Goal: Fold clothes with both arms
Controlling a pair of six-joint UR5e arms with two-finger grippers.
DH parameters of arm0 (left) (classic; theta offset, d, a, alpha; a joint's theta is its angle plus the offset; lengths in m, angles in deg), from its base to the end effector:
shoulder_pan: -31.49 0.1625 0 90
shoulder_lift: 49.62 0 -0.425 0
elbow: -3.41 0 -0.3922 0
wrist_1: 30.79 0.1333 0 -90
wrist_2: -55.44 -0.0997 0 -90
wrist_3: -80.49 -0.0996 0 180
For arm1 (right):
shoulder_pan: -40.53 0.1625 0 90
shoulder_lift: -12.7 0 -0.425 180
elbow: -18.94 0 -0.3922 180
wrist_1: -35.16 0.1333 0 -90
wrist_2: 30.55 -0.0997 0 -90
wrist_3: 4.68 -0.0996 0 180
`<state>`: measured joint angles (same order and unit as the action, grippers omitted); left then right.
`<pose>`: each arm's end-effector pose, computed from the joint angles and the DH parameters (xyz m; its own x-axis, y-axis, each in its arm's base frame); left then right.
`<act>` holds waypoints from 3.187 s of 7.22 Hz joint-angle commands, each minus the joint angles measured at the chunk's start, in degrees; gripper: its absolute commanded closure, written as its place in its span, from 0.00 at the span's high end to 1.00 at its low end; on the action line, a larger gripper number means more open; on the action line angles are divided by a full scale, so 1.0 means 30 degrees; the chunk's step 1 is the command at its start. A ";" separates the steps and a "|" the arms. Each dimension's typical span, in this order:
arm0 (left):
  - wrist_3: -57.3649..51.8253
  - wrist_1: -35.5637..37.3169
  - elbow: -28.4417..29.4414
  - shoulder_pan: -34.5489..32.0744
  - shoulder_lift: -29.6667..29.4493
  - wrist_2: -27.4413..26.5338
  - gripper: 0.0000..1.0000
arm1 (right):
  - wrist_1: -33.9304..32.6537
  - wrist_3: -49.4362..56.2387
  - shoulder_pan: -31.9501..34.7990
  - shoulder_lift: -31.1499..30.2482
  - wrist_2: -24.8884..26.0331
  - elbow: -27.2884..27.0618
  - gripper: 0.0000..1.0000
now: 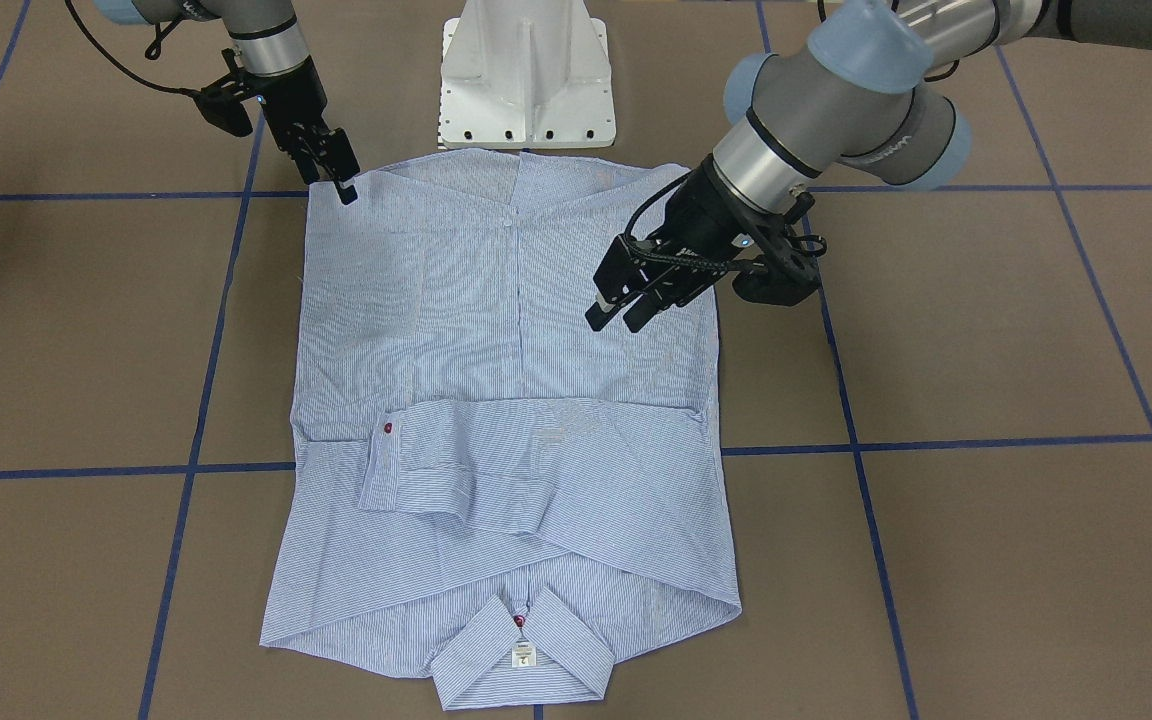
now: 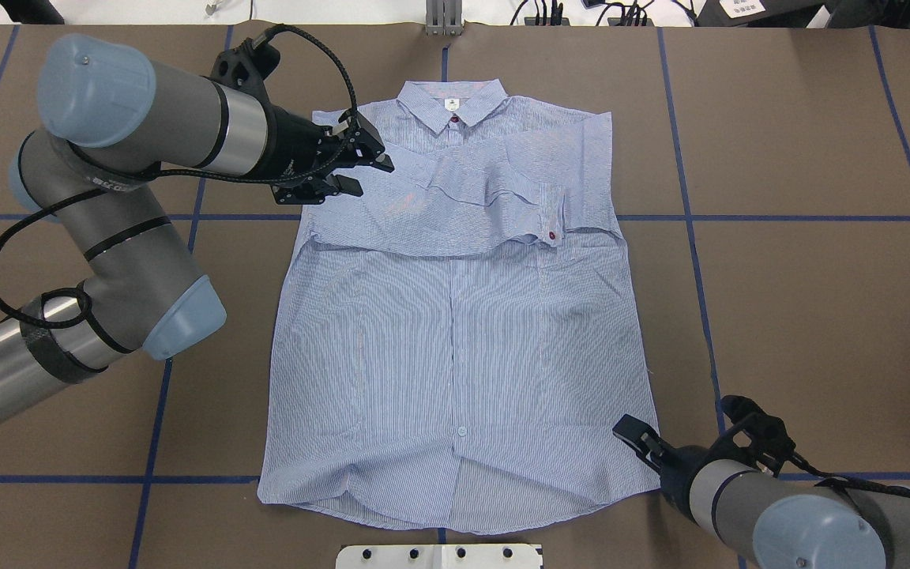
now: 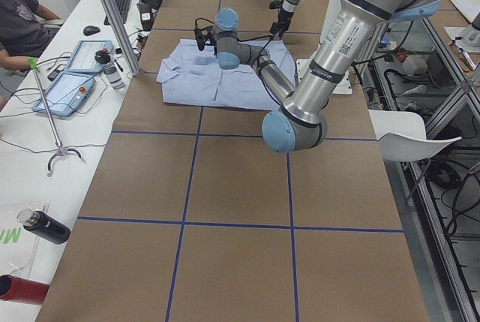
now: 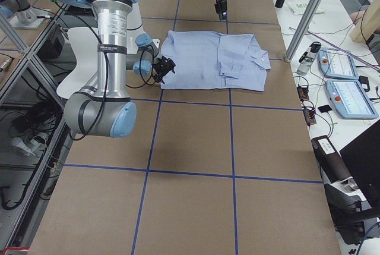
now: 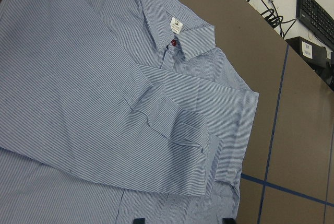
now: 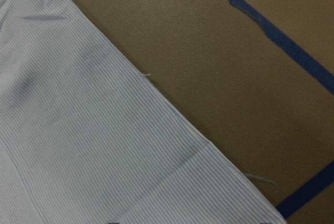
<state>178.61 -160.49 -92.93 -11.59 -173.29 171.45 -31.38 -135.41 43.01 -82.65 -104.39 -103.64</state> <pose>0.4076 -0.5039 0.1819 0.0870 -0.2551 -0.9630 0.3141 0.9244 -0.2165 -0.4389 -0.1802 0.3897 0.3121 0.6408 0.7014 -0.6075 0.7022 -0.3712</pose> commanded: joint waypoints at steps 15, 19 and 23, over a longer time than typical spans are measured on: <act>0.0049 -0.0067 0.0033 0.0063 0.0032 -0.0026 0.61 | 0.0002 -0.0692 -0.1207 -0.0589 0.0151 0.0523 0.00; 0.0166 -0.0067 0.0004 0.0063 0.0003 -0.0026 0.62 | 0.0002 -0.0662 -0.1207 -0.0854 0.0122 -0.0181 0.00; 0.0138 -0.0067 0.0004 0.0005 0.0061 -0.0026 0.62 | -0.0552 -0.0516 -0.1324 -0.1296 0.0063 -0.1207 0.00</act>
<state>179.20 -160.69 -92.90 -11.44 -173.19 171.37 -31.35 -138.18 41.31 -83.50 -103.81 -101.00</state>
